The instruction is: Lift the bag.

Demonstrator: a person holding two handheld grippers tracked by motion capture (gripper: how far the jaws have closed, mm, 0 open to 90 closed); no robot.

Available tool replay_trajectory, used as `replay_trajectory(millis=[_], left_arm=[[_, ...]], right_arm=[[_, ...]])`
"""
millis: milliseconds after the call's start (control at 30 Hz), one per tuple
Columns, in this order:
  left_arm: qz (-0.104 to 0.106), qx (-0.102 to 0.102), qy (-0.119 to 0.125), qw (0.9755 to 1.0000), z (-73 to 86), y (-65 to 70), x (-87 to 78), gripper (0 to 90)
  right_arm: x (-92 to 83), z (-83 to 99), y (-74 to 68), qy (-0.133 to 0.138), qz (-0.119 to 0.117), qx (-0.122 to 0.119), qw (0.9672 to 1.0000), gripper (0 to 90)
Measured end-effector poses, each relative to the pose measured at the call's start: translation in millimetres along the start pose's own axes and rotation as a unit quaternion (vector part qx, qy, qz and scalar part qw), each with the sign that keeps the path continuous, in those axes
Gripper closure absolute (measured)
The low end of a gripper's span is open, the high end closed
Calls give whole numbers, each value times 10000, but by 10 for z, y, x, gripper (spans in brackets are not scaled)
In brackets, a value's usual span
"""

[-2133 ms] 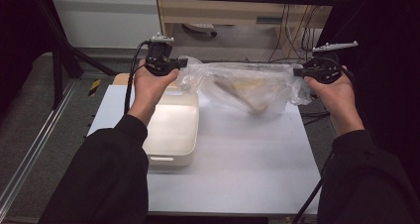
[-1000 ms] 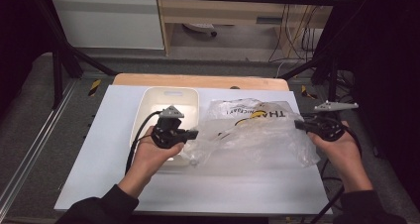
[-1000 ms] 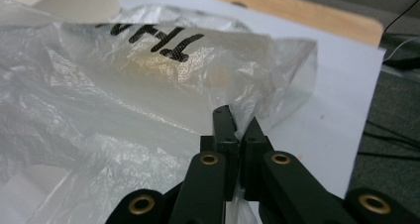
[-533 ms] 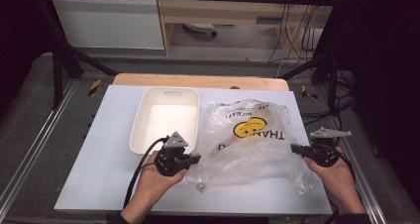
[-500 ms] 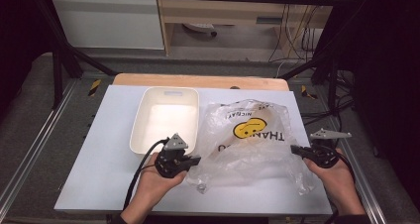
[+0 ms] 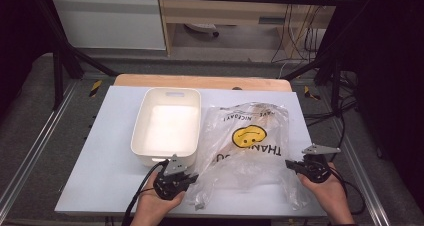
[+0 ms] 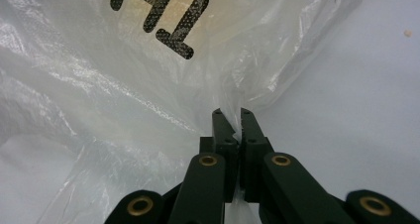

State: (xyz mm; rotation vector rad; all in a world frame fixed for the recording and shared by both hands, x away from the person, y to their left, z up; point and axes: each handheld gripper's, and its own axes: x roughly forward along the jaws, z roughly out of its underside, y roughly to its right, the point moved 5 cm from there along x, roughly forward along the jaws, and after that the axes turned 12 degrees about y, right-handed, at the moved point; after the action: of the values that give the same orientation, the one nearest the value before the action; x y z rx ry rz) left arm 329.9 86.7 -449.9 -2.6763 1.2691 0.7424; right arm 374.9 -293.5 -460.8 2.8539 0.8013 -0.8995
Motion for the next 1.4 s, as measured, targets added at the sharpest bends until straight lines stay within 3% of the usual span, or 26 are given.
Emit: replay_trajectory(millis=[133,200,333,500,600,767,967,1167,1400], left_arm=[[-49,-45,0,10000,86,-41,32,884],[-114,-47,88,9999,74,-52,24,806],[-241,-98,245,9994,39,-65,-15,625],[-381,-169,447,9981,0,-52,-76,428],[-400,-259,599,9971,-32,-39,-120,360],[-394,-257,812,9956,-90,-5,-208,292],[-459,-267,994,9936,-179,-9,-292,269],[-609,-278,1086,9918,-316,-81,-367,228],[-863,-449,1407,9853,-497,-308,-522,170]], right_arm=[[23,53,-8,-47,11,42,10000,893],[18,42,-3,-6,-2,41,10000,850],[21,-3,-10,164,-49,168,9997,640],[29,-55,-37,377,26,85,9993,391],[26,-105,-50,564,98,34,9984,256],[18,-159,-35,771,216,30,9968,141],[34,-131,111,604,583,183,9963,93],[37,-206,136,650,611,194,9958,73],[65,-404,64,937,623,181,9935,53]])
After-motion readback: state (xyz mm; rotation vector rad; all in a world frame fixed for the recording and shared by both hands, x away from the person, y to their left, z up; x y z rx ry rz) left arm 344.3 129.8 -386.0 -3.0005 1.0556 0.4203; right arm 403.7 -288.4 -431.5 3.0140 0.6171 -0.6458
